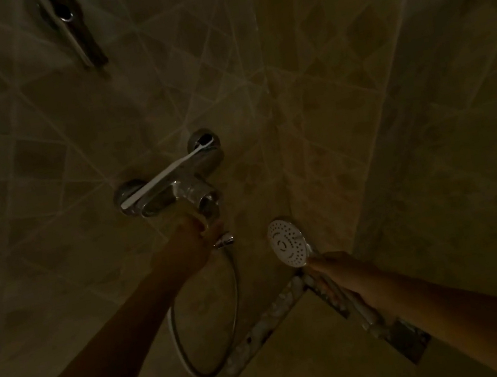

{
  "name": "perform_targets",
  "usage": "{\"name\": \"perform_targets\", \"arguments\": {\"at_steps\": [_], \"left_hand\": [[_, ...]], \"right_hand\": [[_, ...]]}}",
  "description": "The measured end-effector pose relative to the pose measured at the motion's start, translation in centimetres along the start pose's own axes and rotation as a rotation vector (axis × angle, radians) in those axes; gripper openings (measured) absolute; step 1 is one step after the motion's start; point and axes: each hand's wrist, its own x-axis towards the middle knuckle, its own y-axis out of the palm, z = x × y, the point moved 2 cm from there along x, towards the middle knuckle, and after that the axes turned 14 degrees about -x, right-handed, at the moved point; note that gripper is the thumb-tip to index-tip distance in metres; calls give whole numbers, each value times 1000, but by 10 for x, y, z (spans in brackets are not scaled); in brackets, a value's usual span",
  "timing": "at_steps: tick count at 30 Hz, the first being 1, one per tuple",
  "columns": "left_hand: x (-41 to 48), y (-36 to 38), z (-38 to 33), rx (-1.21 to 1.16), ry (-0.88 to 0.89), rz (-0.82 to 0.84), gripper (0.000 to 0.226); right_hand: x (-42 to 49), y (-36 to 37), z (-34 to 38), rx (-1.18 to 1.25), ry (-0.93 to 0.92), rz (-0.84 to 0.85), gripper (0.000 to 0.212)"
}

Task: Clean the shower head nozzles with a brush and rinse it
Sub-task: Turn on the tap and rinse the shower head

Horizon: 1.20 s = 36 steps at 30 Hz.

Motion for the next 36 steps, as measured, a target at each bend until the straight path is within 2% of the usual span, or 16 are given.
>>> {"name": "perform_targets", "arguments": {"at_steps": [4, 13, 18, 25, 32, 36], "left_hand": [[15, 16, 11, 59, -16, 20, 42], [12, 26, 15, -145, 148, -144, 37], [9, 25, 11, -232, 254, -163, 39], [13, 23, 11, -58, 183, -218, 45], [11, 21, 10, -115, 107, -170, 50], [8, 22, 8, -140, 68, -175, 48]], "right_hand": [[12, 1, -5, 19, 6, -11, 26], [27, -1, -14, 2, 6, 2, 32], [33, 3, -8, 57, 9, 72, 39], [35, 7, 6, 81, -26, 76, 46], [27, 10, 6, 117, 43, 33, 51], [20, 9, 11, 137, 52, 46, 46]]}}
